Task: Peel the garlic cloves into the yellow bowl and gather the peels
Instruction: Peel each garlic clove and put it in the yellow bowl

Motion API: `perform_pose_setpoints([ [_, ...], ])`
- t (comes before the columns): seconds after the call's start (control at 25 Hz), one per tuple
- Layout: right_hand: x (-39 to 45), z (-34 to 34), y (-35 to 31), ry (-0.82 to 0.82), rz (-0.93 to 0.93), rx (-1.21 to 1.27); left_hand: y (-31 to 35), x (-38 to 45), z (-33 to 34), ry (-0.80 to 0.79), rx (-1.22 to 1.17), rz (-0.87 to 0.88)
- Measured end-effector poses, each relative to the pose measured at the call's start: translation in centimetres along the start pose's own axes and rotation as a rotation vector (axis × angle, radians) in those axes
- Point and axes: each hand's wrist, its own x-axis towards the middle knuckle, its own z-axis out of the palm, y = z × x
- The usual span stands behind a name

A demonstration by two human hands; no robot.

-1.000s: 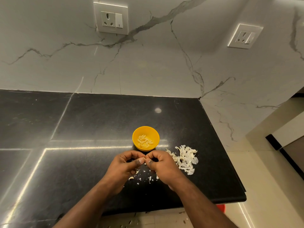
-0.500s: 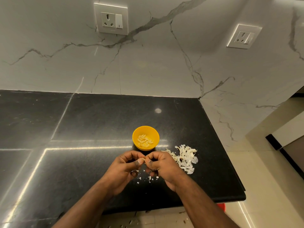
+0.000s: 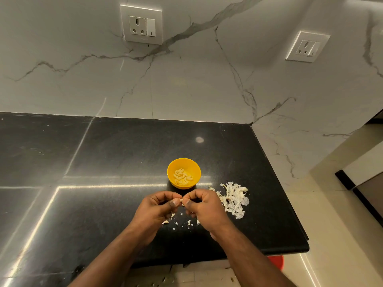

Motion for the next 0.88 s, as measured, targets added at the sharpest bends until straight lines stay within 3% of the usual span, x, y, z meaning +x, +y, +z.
perform_pose_setpoints([
  [0.12, -0.2, -0.2, -0.5, -0.070, 0.177, 0.210, -0.1, -0.2, 0.0, -0.005, 0.010, 0.010],
  [0.24, -0.3, 0.0, -0.6, -0.080, 0.237, 0.247, -0.3, -0.3, 0.1, 0.016, 0.030, 0.020],
  [0.44, -0.1, 1.0, 0.8, 0.136, -0.140, -0.287, -0.2, -0.1, 0.7, 0.085, 0.051, -0.016],
  [0.6, -0.3, 1.2, 1.3, 0.215, -0.387, -0.493, -0.1, -0.2, 1.0, 0.065, -0.020, -0.110],
  [0.68, -0.3, 1.2, 1.2, 0.189, -0.286, -0.407, -0.1, -0.3, 1.0, 0.069, -0.052, -0.113],
  [0.88, -0.2, 0.4, -0.5, -0.040, 0.159, 0.099, -0.2, -0.8, 0.5, 0.031, 0.042, 0.008],
])
